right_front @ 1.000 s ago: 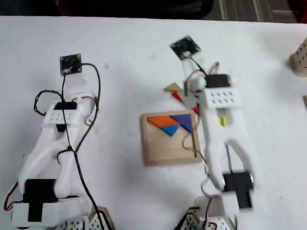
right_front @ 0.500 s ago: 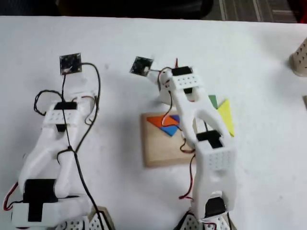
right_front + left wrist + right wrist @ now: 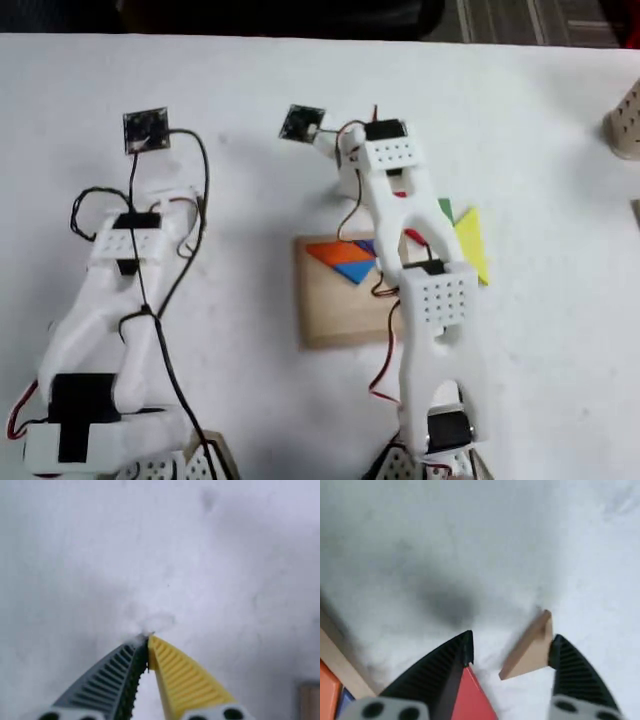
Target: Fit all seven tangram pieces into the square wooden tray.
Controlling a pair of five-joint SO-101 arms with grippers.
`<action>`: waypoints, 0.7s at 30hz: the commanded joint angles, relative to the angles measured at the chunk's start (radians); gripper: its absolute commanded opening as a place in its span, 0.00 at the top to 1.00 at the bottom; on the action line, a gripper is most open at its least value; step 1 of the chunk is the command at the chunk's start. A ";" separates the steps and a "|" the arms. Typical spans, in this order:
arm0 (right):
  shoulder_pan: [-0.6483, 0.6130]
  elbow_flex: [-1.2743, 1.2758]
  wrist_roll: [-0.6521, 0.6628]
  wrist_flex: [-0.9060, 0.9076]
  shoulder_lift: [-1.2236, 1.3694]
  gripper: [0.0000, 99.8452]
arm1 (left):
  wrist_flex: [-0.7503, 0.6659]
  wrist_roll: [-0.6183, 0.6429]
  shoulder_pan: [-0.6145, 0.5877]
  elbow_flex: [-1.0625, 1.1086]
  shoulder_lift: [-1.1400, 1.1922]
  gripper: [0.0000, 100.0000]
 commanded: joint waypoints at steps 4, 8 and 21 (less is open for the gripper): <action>0.053 -0.226 -0.064 -0.038 0.096 0.71 | -0.028 0.005 -0.005 -0.005 0.001 0.97; 0.054 -0.336 -0.152 -0.038 0.193 0.72 | -0.028 0.005 -0.005 -0.005 0.001 0.97; 0.094 -0.540 -0.310 0.099 0.341 0.75 | -0.028 0.005 -0.005 -0.005 0.001 0.97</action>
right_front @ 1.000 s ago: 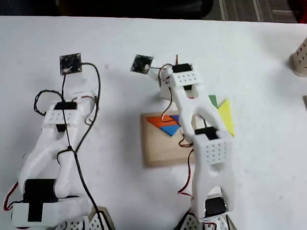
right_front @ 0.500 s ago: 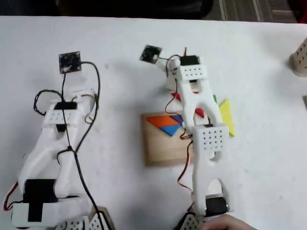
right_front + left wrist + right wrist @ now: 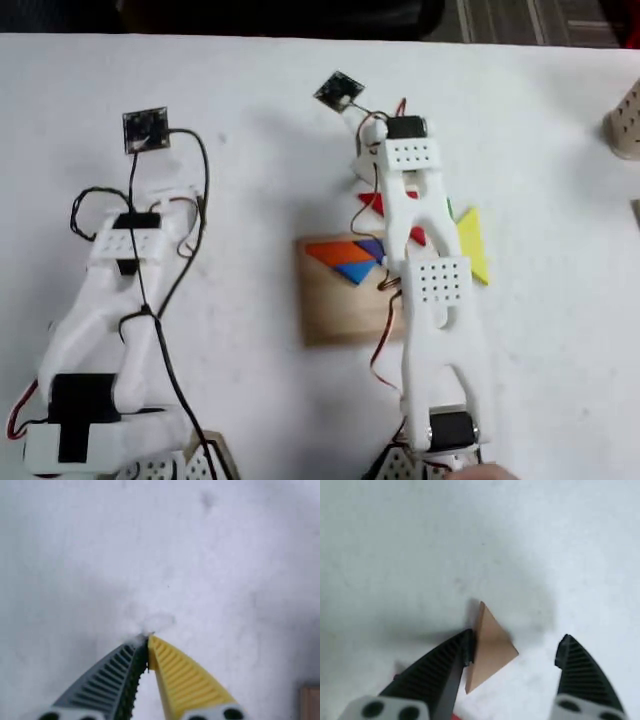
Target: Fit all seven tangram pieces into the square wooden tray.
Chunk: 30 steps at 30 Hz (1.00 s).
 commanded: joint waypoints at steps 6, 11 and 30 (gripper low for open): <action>-0.002 -0.048 -0.103 0.154 0.002 0.79 | -0.025 0.005 -0.005 -0.005 0.001 0.97; -0.012 -0.048 -0.199 0.186 -0.002 0.80 | -0.025 0.005 -0.005 -0.005 0.001 0.97; -0.030 -0.046 -0.201 0.021 0.018 0.80 | -0.018 0.005 -0.005 -0.005 0.001 0.97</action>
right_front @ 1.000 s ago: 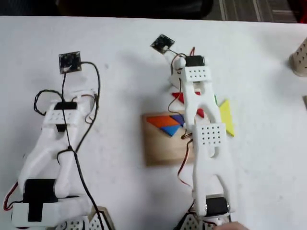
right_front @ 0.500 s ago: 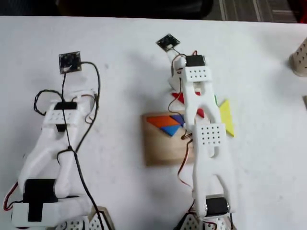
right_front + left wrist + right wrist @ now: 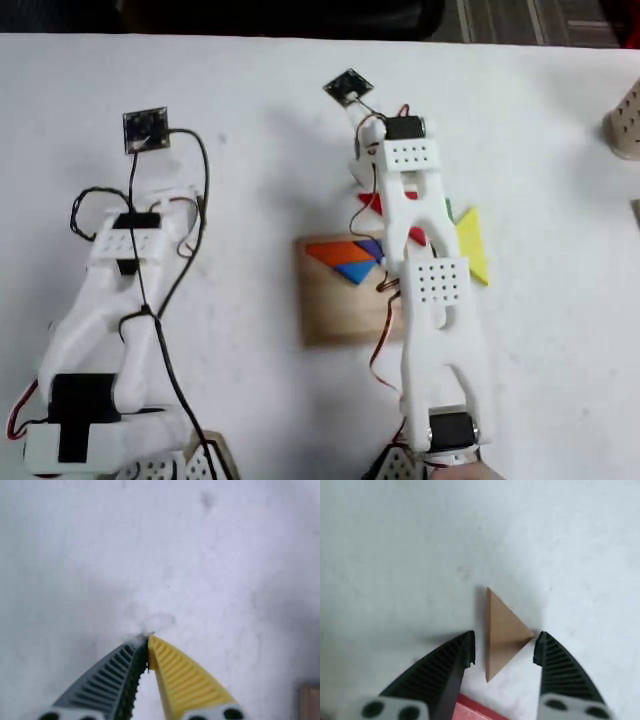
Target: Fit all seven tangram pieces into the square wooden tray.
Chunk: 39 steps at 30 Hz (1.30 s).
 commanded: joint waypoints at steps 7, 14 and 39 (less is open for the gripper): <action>-0.016 -0.002 -0.006 -0.067 0.018 0.81 | -0.018 0.005 -0.007 -0.005 0.001 0.97; -0.021 -0.003 -0.008 0.028 0.016 0.81 | -0.018 0.005 -0.008 -0.005 0.001 0.97; 0.007 -0.012 0.040 -0.101 0.031 0.98 | -0.018 0.005 -0.010 -0.003 0.001 0.97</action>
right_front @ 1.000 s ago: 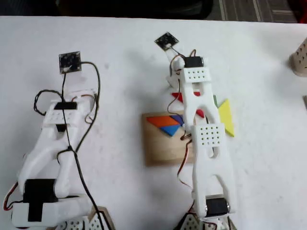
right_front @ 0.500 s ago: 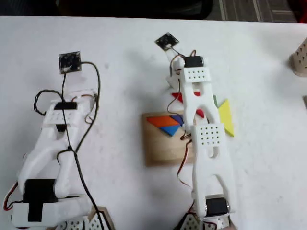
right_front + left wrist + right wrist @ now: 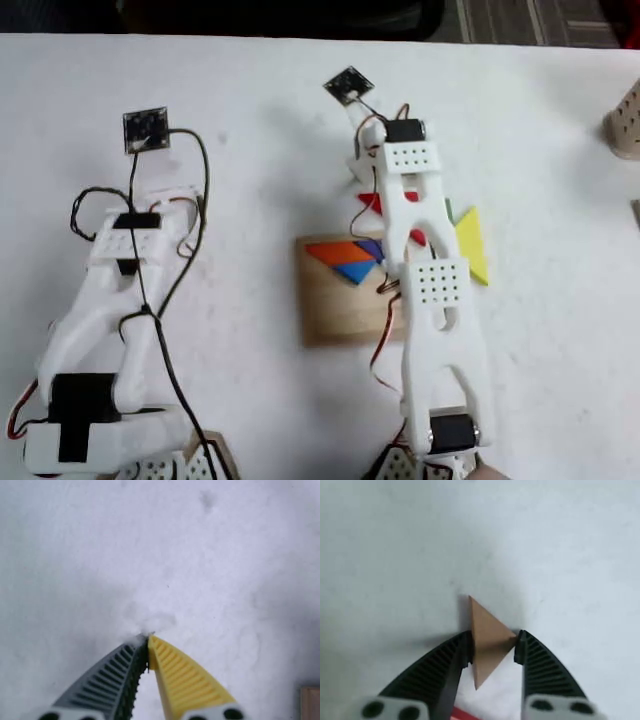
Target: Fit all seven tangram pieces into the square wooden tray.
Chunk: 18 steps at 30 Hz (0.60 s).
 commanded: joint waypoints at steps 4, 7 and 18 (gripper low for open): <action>0.005 -0.009 0.072 0.028 -0.050 0.97 | -0.023 0.005 -0.010 -0.003 0.001 0.97; 0.016 -0.009 0.071 0.048 -0.085 0.98 | -0.025 0.005 -0.010 -0.003 0.001 0.97; -0.016 -0.009 -0.054 0.101 -0.213 0.95 | -0.021 0.005 -0.021 -0.003 0.001 0.97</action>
